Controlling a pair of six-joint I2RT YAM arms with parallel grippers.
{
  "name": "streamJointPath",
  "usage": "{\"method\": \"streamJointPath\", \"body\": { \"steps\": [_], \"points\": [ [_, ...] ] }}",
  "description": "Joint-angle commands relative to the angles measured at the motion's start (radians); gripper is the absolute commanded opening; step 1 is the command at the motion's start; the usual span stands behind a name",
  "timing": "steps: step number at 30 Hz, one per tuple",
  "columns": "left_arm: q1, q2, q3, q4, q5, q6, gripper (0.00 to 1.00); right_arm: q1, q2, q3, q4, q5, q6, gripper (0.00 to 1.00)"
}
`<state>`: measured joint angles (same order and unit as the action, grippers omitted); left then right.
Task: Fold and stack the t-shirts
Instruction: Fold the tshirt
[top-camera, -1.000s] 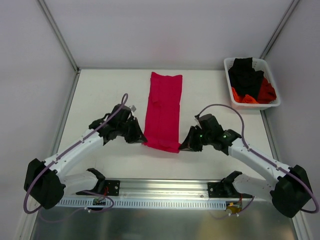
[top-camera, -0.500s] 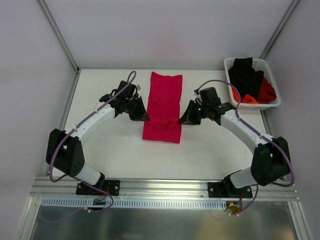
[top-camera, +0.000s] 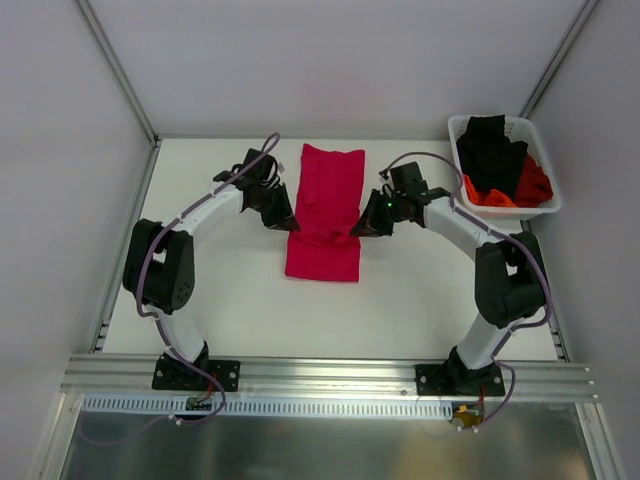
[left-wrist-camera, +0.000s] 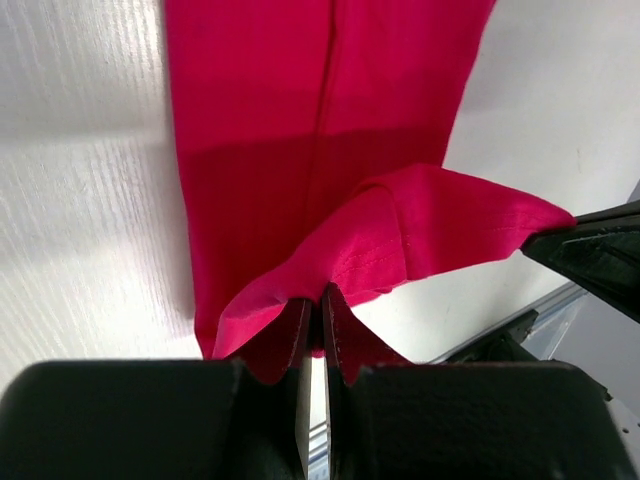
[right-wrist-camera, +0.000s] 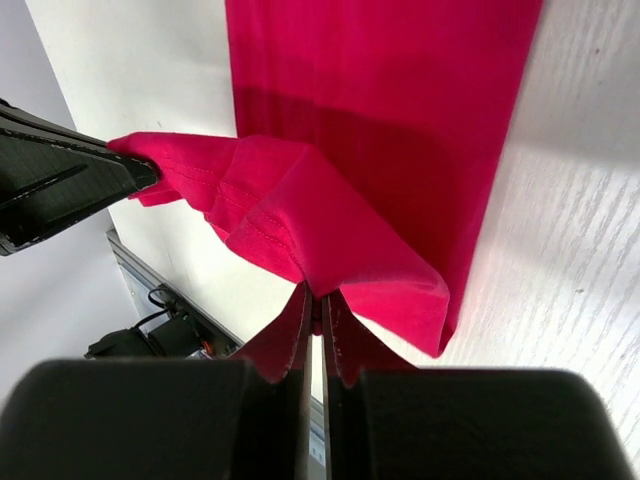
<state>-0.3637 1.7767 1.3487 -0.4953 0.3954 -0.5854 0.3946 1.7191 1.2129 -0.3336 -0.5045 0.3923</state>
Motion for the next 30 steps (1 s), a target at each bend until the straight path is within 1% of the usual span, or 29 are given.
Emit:
{"method": "streamJointPath", "body": {
  "steps": [1,8,15,22,30],
  "points": [
    [0.020,0.036,0.043,0.018,0.034,0.032,0.00,-0.019,0.040,0.056,0.038,-0.034,-0.035,0.00],
    [0.051,0.115,0.084,0.044,0.057,0.048,0.00,-0.036,0.117,0.114,0.038,-0.046,-0.078,0.00],
    [0.065,0.193,0.128,0.057,0.071,0.062,0.00,-0.054,0.203,0.162,0.036,-0.055,-0.081,0.00],
    [0.089,0.245,0.187,0.058,0.091,0.067,0.00,-0.074,0.247,0.212,0.018,-0.052,-0.093,0.00],
    [0.101,0.317,0.250,0.069,0.125,0.070,0.00,-0.100,0.276,0.221,0.016,-0.058,-0.104,0.00]
  ]
}}
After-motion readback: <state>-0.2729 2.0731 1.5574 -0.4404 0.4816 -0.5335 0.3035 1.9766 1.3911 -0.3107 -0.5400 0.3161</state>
